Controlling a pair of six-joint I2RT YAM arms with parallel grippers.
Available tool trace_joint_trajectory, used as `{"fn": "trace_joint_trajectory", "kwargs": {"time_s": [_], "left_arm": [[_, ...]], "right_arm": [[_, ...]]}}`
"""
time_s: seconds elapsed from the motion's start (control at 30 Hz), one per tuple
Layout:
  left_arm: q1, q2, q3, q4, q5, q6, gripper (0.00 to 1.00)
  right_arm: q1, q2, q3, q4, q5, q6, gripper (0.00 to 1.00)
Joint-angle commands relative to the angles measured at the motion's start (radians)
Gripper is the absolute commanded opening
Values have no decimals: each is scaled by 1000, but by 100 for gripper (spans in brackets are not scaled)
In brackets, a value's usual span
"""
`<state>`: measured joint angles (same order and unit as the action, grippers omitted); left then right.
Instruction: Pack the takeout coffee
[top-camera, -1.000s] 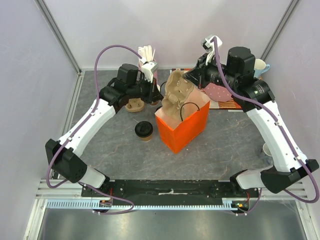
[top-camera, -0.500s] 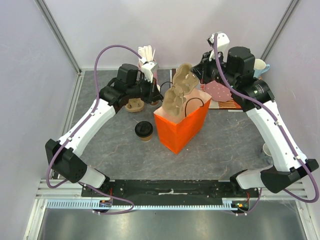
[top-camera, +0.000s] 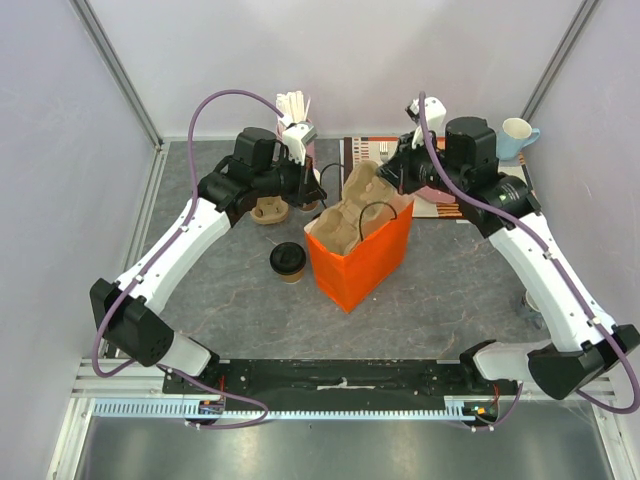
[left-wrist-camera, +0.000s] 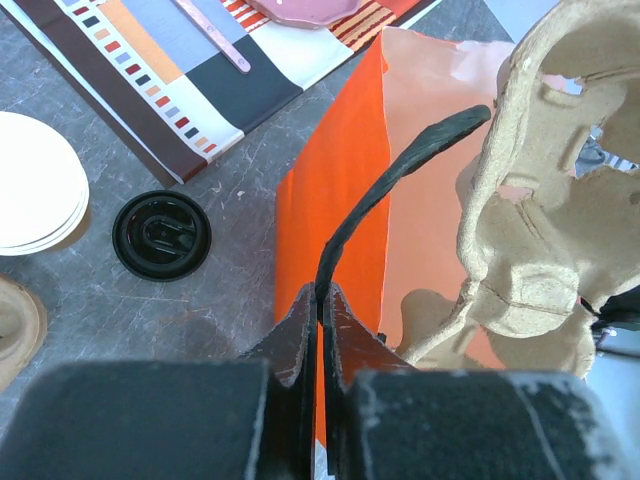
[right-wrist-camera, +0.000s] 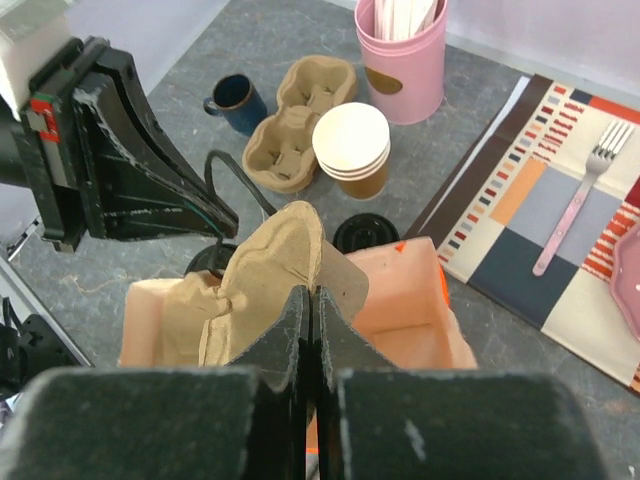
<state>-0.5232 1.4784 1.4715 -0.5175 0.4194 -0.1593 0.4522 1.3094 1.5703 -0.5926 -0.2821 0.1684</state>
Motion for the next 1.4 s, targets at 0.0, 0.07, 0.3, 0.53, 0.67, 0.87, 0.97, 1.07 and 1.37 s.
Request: {"fn": "trace_joint_trajectory", "kwargs": {"time_s": [0.0, 0.07, 0.3, 0.53, 0.67, 0.87, 0.97, 1.07, 1.37], "left_arm": [[-1, -35, 24, 25, 2, -9, 2], [-1, -36, 23, 24, 1, -9, 2], [-1, -46, 23, 13, 7, -28, 2], [-1, -53, -8, 2, 67, -109, 2], [-4, -56, -31, -1, 78, -132, 2], [-15, -52, -45, 1, 82, -138, 2], [-17, -53, -48, 1, 82, -135, 2], [-17, -56, -48, -1, 78, -131, 2], [-18, -59, -54, -3, 79, -114, 2]], "right_arm": [[-1, -47, -50, -12, 29, 6, 0], [-1, -38, -62, -24, 20, 0, 0], [-1, -33, -108, -41, 34, -24, 0], [-1, -67, -188, -32, 78, 43, 0], [8, -110, -213, -15, 151, 105, 0], [32, -141, -285, 5, 189, 141, 0], [37, -134, -338, 30, 140, 146, 0], [37, -134, -371, 54, 136, 141, 0], [37, -87, -414, 36, 173, 71, 0]]}}
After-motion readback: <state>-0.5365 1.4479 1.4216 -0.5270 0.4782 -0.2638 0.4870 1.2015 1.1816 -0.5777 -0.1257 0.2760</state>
